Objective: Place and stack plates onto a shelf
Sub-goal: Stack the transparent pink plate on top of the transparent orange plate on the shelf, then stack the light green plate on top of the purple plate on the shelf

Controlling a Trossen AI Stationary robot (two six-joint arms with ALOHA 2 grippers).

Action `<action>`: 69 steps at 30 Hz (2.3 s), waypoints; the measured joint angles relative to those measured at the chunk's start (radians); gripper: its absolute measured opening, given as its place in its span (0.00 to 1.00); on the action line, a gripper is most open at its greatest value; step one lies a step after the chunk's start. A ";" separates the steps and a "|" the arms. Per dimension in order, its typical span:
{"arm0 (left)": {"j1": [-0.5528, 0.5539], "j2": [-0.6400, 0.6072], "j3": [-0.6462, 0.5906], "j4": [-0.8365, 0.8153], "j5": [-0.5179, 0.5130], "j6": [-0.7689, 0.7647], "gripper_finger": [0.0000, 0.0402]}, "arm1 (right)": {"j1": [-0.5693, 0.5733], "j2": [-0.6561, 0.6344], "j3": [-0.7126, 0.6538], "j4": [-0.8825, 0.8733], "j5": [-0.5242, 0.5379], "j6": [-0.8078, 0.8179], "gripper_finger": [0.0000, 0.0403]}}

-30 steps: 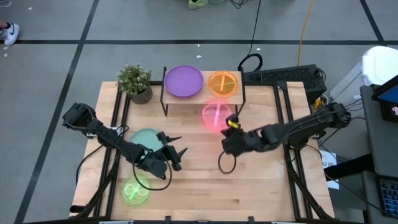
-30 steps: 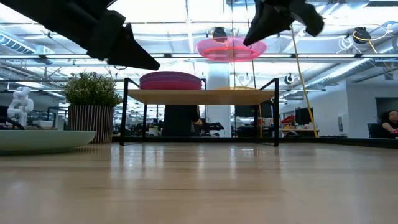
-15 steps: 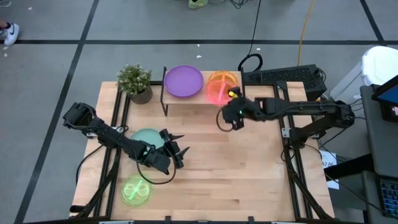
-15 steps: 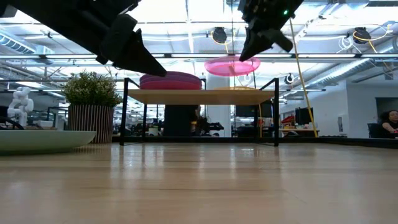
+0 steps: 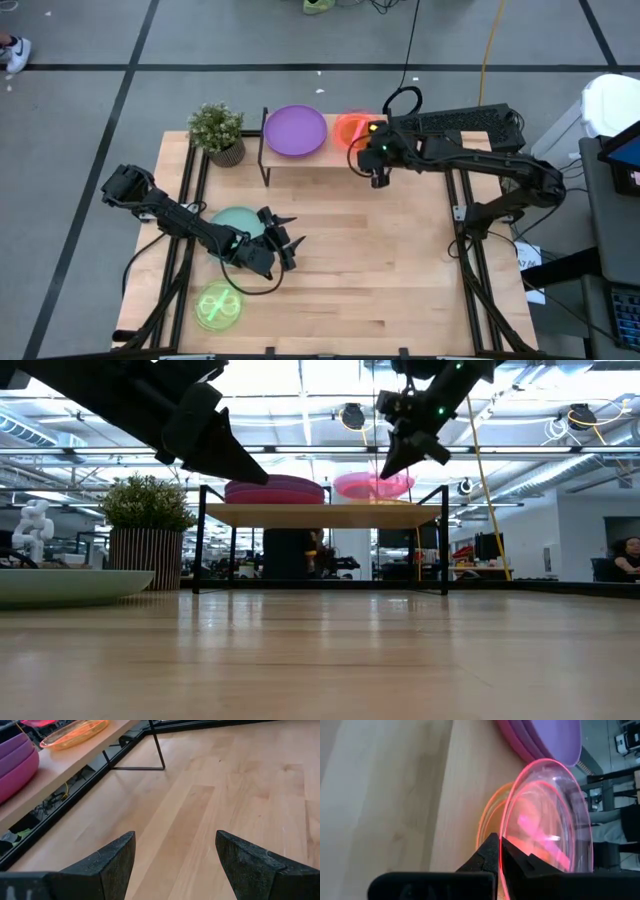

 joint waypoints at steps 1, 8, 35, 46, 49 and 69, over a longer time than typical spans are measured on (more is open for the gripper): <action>0.000 0.000 0.000 0.001 0.000 -0.003 0.70 | -0.006 0.009 0.000 0.006 0.000 -0.001 0.00; 0.000 0.000 0.000 -0.002 0.013 -0.006 0.70 | -0.043 0.050 0.000 0.040 0.002 -0.024 0.00; 0.000 0.000 0.000 -0.016 0.026 -0.014 0.70 | -0.050 0.072 0.000 0.029 0.002 -0.001 0.05; 0.000 0.000 0.000 -0.030 0.047 -0.032 0.70 | -0.023 0.034 0.000 0.042 0.008 0.027 0.21; 0.000 0.000 0.000 -0.030 0.049 -0.036 0.70 | 0.002 0.009 0.000 0.042 0.008 0.050 0.23; -0.005 -0.034 -0.002 -0.130 0.306 -0.194 0.70 | 0.405 -0.193 -0.071 -0.134 0.002 0.568 0.25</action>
